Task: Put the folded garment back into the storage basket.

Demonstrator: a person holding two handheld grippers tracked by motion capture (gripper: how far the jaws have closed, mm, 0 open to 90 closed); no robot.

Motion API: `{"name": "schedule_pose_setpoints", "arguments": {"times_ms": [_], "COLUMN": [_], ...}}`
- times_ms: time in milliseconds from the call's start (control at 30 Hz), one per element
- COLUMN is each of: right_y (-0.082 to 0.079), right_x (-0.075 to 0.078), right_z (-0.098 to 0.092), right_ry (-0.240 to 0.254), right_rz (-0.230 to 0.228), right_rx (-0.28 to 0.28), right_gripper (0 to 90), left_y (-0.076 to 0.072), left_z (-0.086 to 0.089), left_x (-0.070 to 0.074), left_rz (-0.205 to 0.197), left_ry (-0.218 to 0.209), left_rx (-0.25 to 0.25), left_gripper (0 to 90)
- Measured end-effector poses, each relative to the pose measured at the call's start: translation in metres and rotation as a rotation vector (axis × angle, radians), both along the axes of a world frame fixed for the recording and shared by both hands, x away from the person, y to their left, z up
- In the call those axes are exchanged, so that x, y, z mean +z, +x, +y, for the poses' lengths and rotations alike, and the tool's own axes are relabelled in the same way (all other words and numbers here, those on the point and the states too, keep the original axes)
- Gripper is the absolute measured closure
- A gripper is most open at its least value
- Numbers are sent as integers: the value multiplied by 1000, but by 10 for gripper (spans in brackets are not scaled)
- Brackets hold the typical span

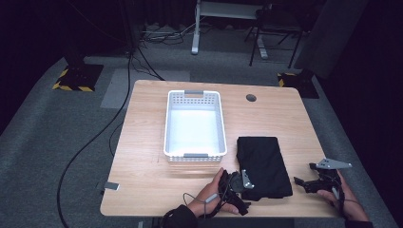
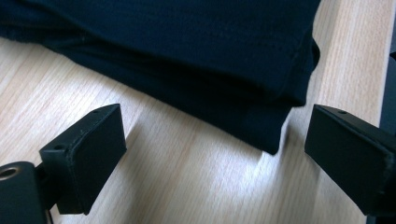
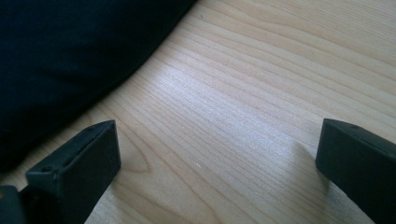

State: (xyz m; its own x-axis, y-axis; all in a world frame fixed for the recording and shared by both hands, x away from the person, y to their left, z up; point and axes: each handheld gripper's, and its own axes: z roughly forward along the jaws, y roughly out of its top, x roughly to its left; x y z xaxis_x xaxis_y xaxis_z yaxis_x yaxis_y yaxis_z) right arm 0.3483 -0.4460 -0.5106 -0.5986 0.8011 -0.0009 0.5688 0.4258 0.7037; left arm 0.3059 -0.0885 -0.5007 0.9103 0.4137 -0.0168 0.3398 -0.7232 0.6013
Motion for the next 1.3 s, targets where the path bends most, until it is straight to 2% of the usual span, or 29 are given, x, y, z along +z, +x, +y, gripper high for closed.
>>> {"name": "schedule_pose_setpoints", "arguments": {"times_ms": [367,767,900,933,967,1000,1200,1267,1300], "right_y": [0,0,0,0,0,0,0,0,1], "right_x": [0,0,0,0,0,0,0,0,0], "right_z": [0,0,0,0,0,0,0,0,0], "right_ry": [0,0,0,0,0,0,0,0,-3], "right_rz": [0,0,0,0,0,0,0,0,1], "right_rx": [1,1,1,1,1,1,2,3,6], "right_gripper": [1,1,1,1,1,1,1,1,1], "left_y": [1,5,5,5,5,5,4,4,3], "left_z": [-13,-18,-16,-16,-15,-15,-14,-14,-14], "left_x": [-1,-2,-1,-1,-1,0,1,1,1], "left_rz": [-12,-27,-36,-42,-45,-51,-61,-62,-65], "left_ry": [-1,-27,-44,-56,-61,-74,-83,-83,-83], "left_rx": [14,72,67,57,55,44,30,27,24], "left_gripper": [41,59,184,184,289,331,555,579,633]}}
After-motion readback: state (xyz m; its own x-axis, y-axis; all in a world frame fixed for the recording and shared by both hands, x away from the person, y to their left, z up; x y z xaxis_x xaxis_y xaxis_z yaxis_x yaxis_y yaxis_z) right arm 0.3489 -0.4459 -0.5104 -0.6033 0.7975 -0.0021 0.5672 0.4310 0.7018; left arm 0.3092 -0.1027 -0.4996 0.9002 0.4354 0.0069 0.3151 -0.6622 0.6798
